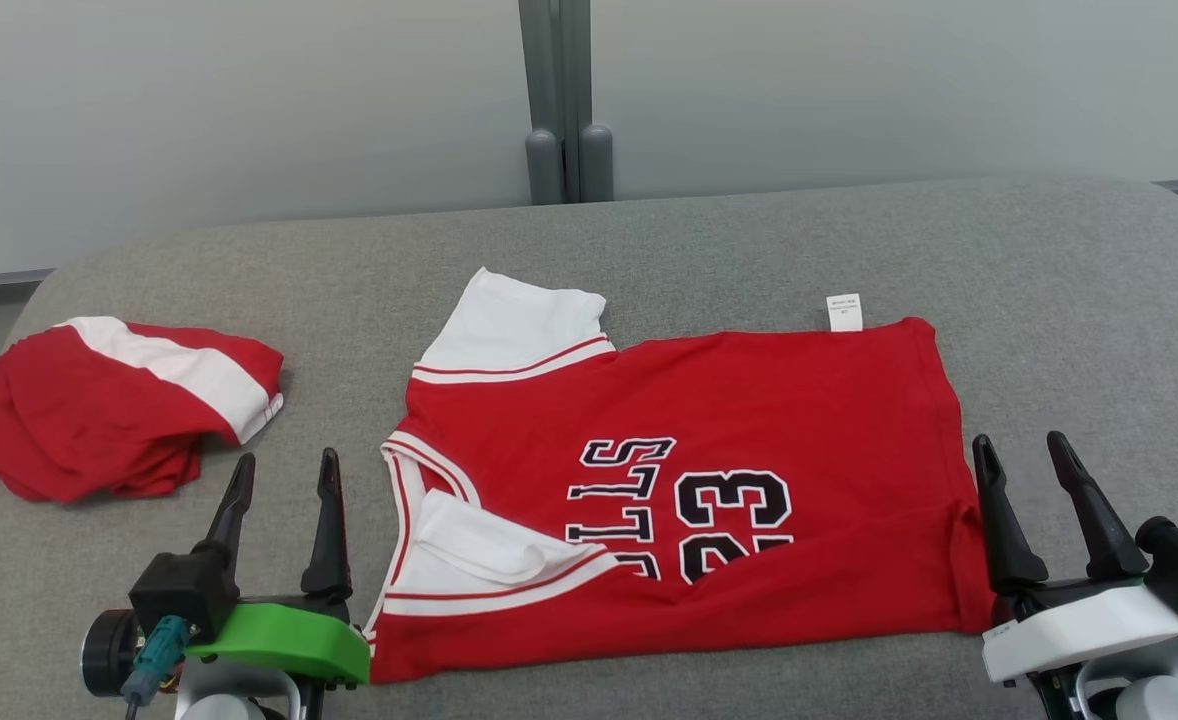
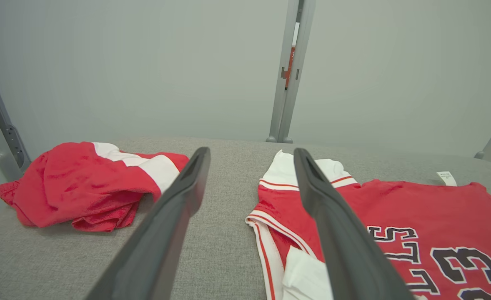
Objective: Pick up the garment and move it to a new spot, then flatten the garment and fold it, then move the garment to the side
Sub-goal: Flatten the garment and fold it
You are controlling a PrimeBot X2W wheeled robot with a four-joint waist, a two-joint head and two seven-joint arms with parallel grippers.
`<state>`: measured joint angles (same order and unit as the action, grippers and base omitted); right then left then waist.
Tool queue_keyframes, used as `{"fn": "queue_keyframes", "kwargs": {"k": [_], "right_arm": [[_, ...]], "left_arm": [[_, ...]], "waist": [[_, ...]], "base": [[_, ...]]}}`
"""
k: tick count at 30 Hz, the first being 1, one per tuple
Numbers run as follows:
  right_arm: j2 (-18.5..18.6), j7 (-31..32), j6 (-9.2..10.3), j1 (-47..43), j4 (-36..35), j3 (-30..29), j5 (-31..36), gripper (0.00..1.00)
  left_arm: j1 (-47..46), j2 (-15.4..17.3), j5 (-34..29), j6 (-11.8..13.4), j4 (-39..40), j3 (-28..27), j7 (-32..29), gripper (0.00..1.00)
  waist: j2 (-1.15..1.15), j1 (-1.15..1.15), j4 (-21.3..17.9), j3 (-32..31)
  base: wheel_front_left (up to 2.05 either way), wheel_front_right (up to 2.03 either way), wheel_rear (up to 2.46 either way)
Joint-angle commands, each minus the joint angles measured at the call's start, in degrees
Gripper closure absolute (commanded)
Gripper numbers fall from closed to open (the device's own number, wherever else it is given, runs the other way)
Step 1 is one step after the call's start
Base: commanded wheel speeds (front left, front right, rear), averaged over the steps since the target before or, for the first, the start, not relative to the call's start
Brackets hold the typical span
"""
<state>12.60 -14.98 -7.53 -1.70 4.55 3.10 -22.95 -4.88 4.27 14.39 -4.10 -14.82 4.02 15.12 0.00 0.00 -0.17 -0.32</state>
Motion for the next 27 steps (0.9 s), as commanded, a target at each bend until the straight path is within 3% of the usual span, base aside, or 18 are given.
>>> {"fn": "queue_keyframes", "kwargs": {"k": [1, 27], "right_arm": [[-0.4, -0.3, 0.08, -0.7, -0.6, -0.2, 0.7, 0.0], [-1.5, -0.3, 0.08, -2.6, 0.5, -0.2, 4.3, 0.0]], "left_arm": [[-0.9, 0.6, -1.1, -0.4, -0.2, 0.5, 0.0, 0.0], [3.5, -0.3, -2.2, 0.4, 0.0, -1.6, 0.0, 0.0]], "waist": [[0.0, 0.0, 0.0, 0.1], [0.0, 0.0, 1.2, -0.3]], "base": [[0.0, 0.0, 0.0], [0.0, 0.0, 0.0]]}}
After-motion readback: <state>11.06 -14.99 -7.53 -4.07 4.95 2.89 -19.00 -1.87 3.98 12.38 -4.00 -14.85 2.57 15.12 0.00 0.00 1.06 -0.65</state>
